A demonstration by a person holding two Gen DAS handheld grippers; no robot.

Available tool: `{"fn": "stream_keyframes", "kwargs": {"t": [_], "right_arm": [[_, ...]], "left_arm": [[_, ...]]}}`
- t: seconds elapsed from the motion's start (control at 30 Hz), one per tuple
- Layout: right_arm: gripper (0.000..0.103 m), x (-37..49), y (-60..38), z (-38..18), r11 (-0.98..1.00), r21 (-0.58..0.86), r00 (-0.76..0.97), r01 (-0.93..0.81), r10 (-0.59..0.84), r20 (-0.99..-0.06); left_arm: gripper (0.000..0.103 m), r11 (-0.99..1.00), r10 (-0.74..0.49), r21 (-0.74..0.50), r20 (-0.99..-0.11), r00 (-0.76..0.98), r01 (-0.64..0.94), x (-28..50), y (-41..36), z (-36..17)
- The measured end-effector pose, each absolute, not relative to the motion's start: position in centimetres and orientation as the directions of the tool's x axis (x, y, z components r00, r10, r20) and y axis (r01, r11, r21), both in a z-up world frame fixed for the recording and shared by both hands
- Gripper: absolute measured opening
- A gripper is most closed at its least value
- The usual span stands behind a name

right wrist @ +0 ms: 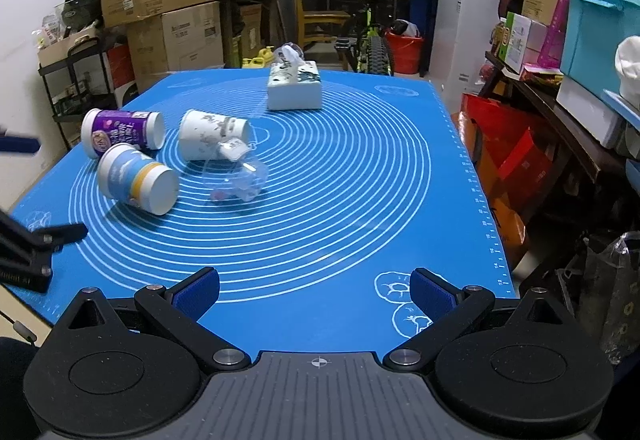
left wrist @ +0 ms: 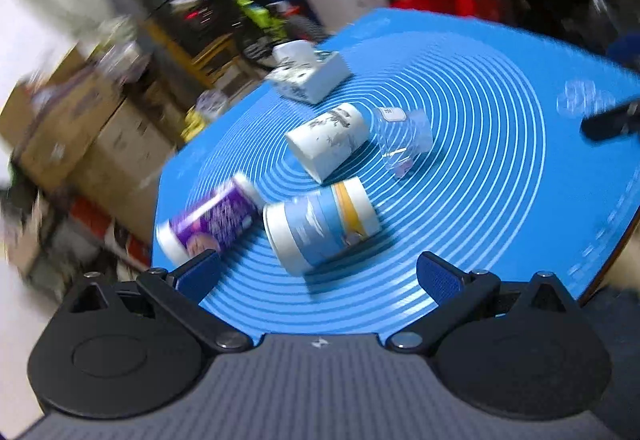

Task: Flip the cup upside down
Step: 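Reach the left gripper down and grasp the blue-and-yellow paper cup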

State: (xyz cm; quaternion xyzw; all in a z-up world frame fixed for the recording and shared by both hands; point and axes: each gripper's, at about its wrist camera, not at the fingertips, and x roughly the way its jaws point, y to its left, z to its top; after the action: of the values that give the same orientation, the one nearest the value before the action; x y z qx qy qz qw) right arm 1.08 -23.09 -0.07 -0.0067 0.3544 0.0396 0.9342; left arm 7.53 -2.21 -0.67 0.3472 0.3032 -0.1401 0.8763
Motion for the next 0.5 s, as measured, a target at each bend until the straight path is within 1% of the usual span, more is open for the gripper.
{"fn": "stream_keyframes", "kwargs": {"t": [0.07,0.2,0.37,0.5], "right_arm": [[0.101,1.4,-23.4,-0.4,0.997,0.022,0.742,-0.072,0.068,-0.667],[0.101,2.1,-23.9,-0.9,0.997,0.039,0.735,-0.064,0.073,-0.674],[0.101,2.7,-24.5,-1.6,0.997,0.052,0.729,-0.057,0.078,-0.68],[0.101,3.1,-24.9,-2.0,0.997,0.065,0.725,-0.051,0.082,-0.684]], "left_arm": [[0.103,0.653,-0.033,0.566,-0.642,0.766,0.503,9.1,-2.5,-1.0],[0.103,0.48,-0.083,0.593,-0.702,0.707,0.646,11.8,-2.8,-1.9],[0.103,0.227,-0.047,0.599,-0.781,0.623,0.768,13.8,-3.9,-3.8],[0.103,0.091,-0.003,0.591,-0.804,0.594,0.801,15.3,-4.6,-5.1]]}}
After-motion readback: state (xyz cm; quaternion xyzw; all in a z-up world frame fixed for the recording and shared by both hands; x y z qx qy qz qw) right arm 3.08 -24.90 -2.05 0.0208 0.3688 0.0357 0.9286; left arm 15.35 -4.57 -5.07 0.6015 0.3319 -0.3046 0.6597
